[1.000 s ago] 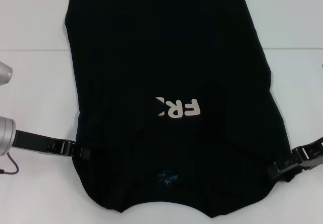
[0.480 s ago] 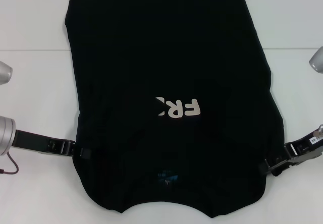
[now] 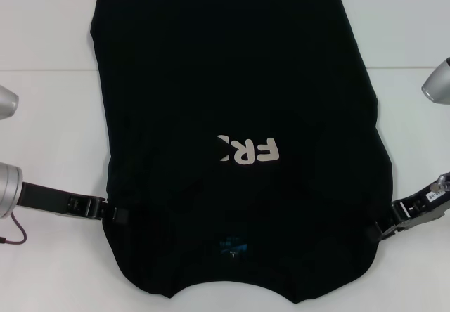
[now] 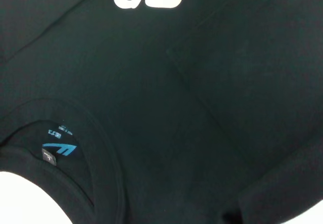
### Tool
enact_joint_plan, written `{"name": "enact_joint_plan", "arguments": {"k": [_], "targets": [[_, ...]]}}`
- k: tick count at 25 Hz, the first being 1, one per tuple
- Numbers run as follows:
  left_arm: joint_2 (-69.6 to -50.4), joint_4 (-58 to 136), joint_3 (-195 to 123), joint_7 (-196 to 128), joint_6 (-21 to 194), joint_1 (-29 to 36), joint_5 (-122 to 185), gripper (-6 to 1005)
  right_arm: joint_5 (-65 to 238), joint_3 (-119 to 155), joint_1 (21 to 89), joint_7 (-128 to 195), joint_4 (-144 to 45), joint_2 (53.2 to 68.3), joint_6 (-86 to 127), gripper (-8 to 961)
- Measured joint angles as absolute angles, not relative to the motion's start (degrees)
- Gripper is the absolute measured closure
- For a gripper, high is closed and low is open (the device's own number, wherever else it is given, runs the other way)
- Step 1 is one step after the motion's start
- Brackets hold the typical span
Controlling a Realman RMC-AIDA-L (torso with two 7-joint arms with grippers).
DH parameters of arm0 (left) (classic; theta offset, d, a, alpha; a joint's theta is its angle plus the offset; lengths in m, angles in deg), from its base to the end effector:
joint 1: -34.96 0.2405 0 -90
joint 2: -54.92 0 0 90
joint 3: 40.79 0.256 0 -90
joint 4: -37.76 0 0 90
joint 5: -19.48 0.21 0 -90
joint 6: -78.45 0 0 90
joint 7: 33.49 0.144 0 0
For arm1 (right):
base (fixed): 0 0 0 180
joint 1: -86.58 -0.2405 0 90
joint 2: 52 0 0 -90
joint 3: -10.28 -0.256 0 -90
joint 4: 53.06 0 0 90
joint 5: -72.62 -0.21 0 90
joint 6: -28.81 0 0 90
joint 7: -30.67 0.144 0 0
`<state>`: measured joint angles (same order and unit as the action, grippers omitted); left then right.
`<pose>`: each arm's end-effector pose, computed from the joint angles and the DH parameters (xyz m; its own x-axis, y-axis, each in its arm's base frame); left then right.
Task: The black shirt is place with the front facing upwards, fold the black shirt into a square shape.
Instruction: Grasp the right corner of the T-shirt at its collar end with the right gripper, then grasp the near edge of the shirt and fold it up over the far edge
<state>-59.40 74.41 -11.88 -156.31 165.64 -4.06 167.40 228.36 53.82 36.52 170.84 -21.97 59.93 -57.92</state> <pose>-0.3014 0.3501 0.0251 0.4002 0.8972 0.1867 0.9160 -0.3857 -0.1102 0.2613 0.3792 0.0124 0.3425 -0.9333 0.1076 -0.8971 -0.3589 -0.2576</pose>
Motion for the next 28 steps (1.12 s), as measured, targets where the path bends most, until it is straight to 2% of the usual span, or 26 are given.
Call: {"name": "enact_joint_plan", "arguments": {"k": [9, 19, 23, 28], "targets": [[-58.67, 73.48, -11.87, -155.71, 167.26, -3.57, 164.3, 945, 228.36, 53.88, 36.54, 170.46, -21.39, 59.8, -58.87, 865], [-57.1, 71.12, -13.36, -156.44, 170.0, -3.39, 163.11, 944, 228.29, 53.8, 37.1, 168.72, -17.05, 57.95, -65.15, 881], [-55.54, 68.76, -13.7, -157.03, 174.3, -3.14, 163.01, 944, 229.09, 53.79, 37.75, 165.8, -16.09, 56.6, -69.69, 874], [-54.27, 66.88, -11.5, -156.96, 180.44, -1.01, 163.77, 944, 231.12, 53.79, 39.52, 159.1, -15.98, 55.95, -77.07, 865]]}}
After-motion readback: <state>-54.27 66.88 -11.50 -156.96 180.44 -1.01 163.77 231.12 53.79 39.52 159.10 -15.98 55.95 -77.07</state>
